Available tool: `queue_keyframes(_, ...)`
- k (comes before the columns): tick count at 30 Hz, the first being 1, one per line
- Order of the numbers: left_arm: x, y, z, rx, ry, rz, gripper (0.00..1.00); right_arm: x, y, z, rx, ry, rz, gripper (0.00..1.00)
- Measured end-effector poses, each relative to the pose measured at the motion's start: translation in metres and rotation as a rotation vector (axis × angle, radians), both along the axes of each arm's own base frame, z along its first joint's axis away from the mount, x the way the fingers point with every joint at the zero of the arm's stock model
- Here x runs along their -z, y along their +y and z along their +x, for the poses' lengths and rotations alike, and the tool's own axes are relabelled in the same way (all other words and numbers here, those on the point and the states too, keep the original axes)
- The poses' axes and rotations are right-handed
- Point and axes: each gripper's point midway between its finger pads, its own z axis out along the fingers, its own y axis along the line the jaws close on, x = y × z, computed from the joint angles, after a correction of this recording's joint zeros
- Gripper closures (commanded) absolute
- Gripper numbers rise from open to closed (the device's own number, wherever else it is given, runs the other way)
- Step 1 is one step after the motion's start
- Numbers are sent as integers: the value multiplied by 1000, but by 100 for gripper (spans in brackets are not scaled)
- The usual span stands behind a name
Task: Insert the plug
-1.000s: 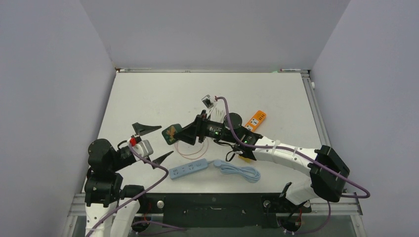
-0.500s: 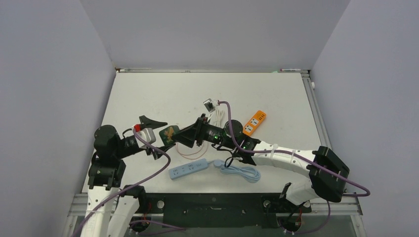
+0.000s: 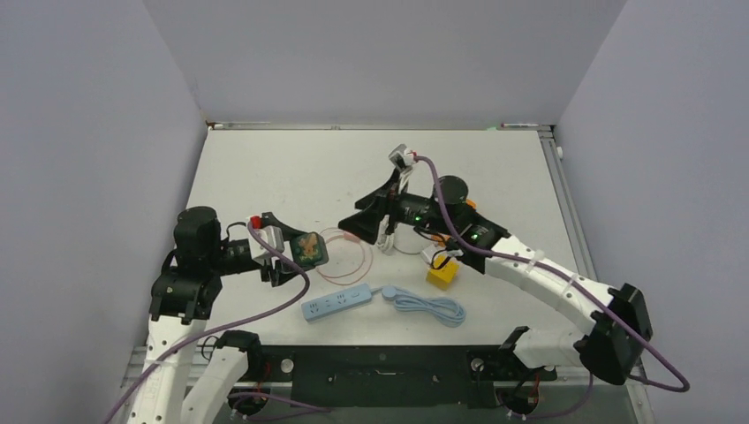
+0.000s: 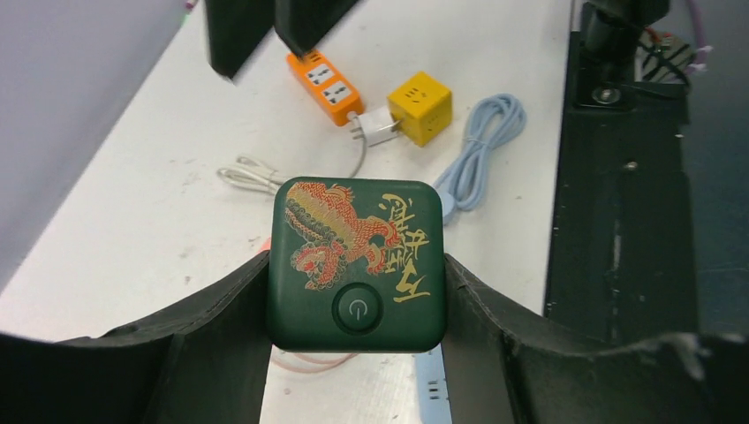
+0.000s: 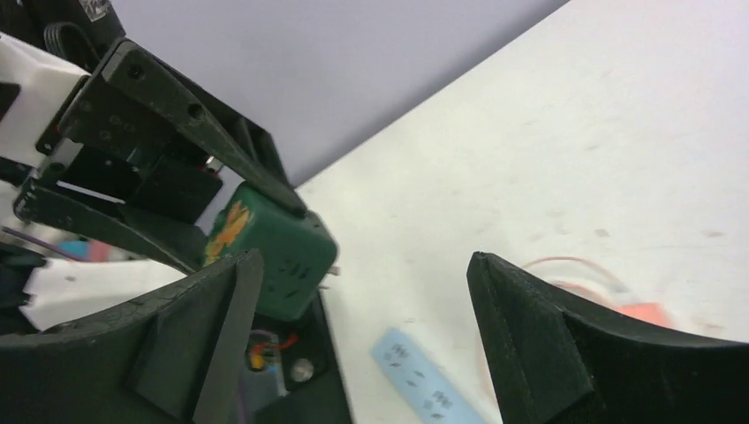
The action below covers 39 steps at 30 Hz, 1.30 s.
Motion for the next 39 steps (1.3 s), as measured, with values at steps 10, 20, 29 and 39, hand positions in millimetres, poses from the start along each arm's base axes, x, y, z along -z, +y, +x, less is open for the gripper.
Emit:
queue_keyframes(10,17,-19,-43,224,171,53,100,-35,-30,-74,-252,-499,-92,10)
queue_keyframes(20,15,-32,-63,325,214,57,100,1,-15,-100,-414,-573,-215,9)
queue_keyframes(29,11,-35,-63,324,225,47,100,2,2,-118,-443,-599,-226,5)
queue_keyframes(39,13,-35,-65,321,232,54,100,14,17,-111,-404,-598,-290,55)
